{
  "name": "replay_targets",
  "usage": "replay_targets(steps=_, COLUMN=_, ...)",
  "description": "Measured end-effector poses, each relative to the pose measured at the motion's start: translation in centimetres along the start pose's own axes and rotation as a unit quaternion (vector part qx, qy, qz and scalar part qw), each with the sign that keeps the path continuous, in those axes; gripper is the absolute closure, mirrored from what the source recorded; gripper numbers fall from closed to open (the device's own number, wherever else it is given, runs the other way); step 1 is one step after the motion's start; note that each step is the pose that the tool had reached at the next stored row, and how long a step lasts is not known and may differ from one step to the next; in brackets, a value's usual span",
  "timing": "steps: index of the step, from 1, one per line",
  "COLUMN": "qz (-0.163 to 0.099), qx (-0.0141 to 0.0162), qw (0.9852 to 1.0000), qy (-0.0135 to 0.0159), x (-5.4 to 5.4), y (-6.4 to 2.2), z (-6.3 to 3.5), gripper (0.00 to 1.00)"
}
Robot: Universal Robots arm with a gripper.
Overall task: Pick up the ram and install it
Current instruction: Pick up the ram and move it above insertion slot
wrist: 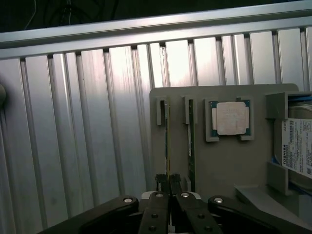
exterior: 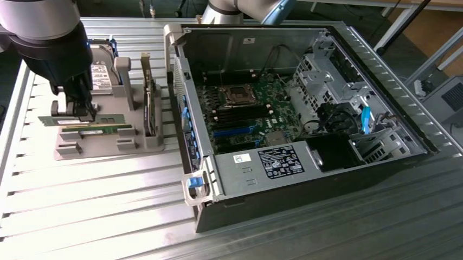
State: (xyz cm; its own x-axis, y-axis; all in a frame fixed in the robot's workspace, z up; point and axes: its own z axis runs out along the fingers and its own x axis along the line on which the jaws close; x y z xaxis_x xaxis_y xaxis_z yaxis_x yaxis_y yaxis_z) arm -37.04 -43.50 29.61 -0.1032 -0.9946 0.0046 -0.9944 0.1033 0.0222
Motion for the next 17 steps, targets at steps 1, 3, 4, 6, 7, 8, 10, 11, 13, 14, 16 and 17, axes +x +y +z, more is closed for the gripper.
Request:
replay_targets(steps=1, qz=0.0, qx=0.0002, qw=1.0, qy=-0.0001, x=0.0, y=0.0, z=-0.15, gripper=0.89)
replay_targets(steps=3, qz=0.0, qx=0.0001, qw=1.0, qy=-0.0001, x=0.0, y=0.01, z=-0.44, gripper=0.89)
replay_targets(steps=4, qz=0.0, qx=0.0002, qw=1.0, qy=-0.0001, x=0.0, y=0.01, z=-0.48, gripper=0.89)
replay_targets(steps=6, qz=0.0, qx=0.0001, qw=1.0, qy=-0.0001, x=0.0, y=0.01, z=-0.61, gripper=0.89)
replay_targets(steps=7, qz=0.0, qx=0.0003, qw=1.0, qy=-0.0002, x=0.0, y=0.01, z=-0.65, gripper=0.89)
replay_targets(steps=8, qz=0.0, qx=0.0002, qw=1.0, qy=-0.0002, x=0.0, y=0.01, z=-0.7, gripper=0.89)
replay_targets(steps=10, qz=0.0, qx=0.0001, qw=1.0, qy=-0.0001, x=0.0, y=0.01, z=-0.76, gripper=0.89)
replay_targets(steps=11, qz=0.0, qx=0.0001, qw=1.0, qy=-0.0001, x=0.0, y=0.02, z=-0.84, gripper=0.89)
replay_targets(steps=13, qz=0.0, qx=0.0002, qw=1.0, qy=-0.0001, x=0.0, y=0.02, z=-1.04, gripper=0.89)
replay_targets(steps=14, qz=0.0, qx=0.0001, qw=1.0, qy=0.0, x=0.0, y=0.02, z=-1.16, gripper=0.89)
replay_targets(steps=16, qz=0.0, qx=0.0002, qw=1.0, qy=0.0, x=0.0, y=0.02, z=-1.32, gripper=0.89)
replay_targets(steps=17, qz=0.0, qx=0.0002, qw=1.0, qy=0.0001, x=0.0, y=0.03, z=-1.41, gripper=0.89)
